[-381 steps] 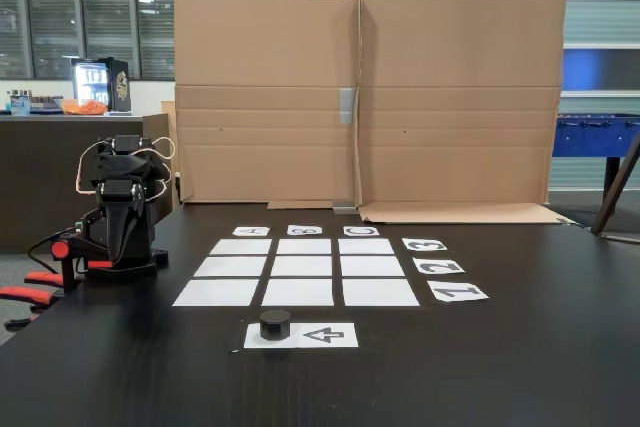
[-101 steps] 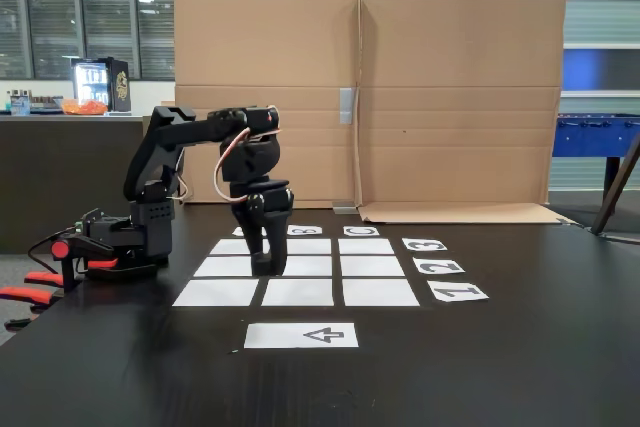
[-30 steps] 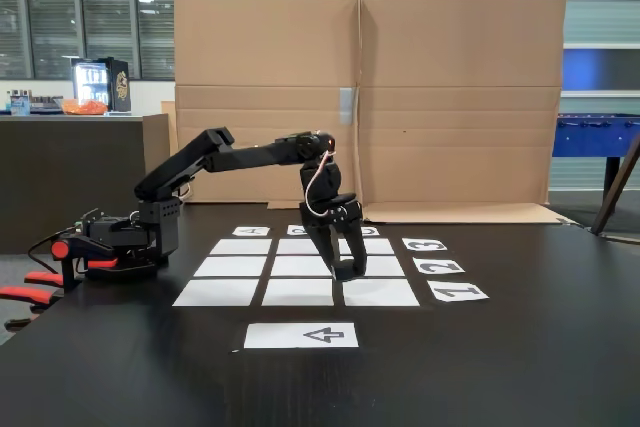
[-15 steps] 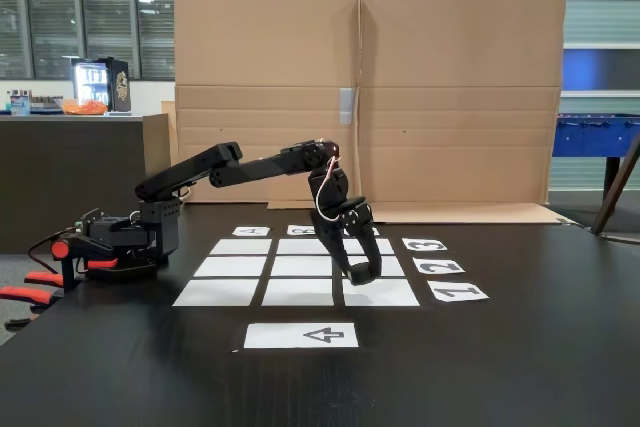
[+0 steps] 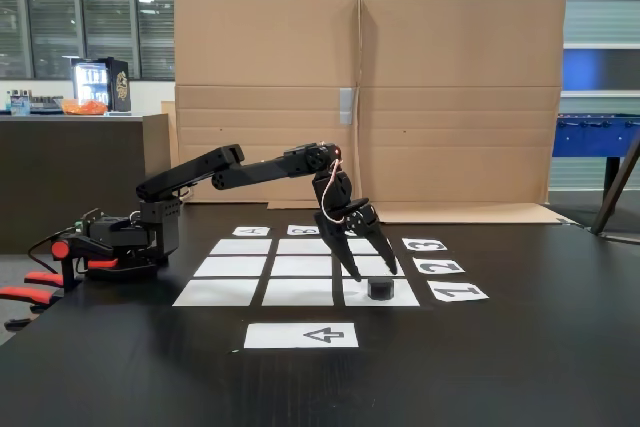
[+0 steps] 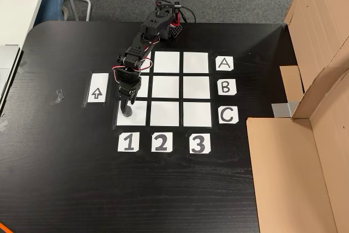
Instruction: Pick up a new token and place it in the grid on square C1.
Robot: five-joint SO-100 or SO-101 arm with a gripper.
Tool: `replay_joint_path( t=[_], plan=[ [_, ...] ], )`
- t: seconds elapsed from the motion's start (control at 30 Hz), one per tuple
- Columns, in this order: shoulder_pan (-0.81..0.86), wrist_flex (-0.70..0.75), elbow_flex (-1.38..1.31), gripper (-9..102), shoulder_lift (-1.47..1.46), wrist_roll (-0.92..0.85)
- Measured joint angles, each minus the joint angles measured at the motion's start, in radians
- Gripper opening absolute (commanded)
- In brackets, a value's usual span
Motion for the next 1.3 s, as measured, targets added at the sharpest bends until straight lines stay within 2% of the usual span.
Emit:
replay_joint_path(
  t=[0.27, 0.53, 0.7, 0.93, 1.3],
  plan=[
    [0.0, 0.0, 0.031, 41, 0.032, 0.0],
    [0.04, 0.0, 0.183, 41, 0.284, -0.012],
    [0.081, 0.002, 0.281, 45, 0.44, -0.025],
    [0.19, -0.014, 0.499, 47, 0.696, -0.035],
    [0.393, -0.117, 0.933, 47, 1.075, -0.063]
  ],
)
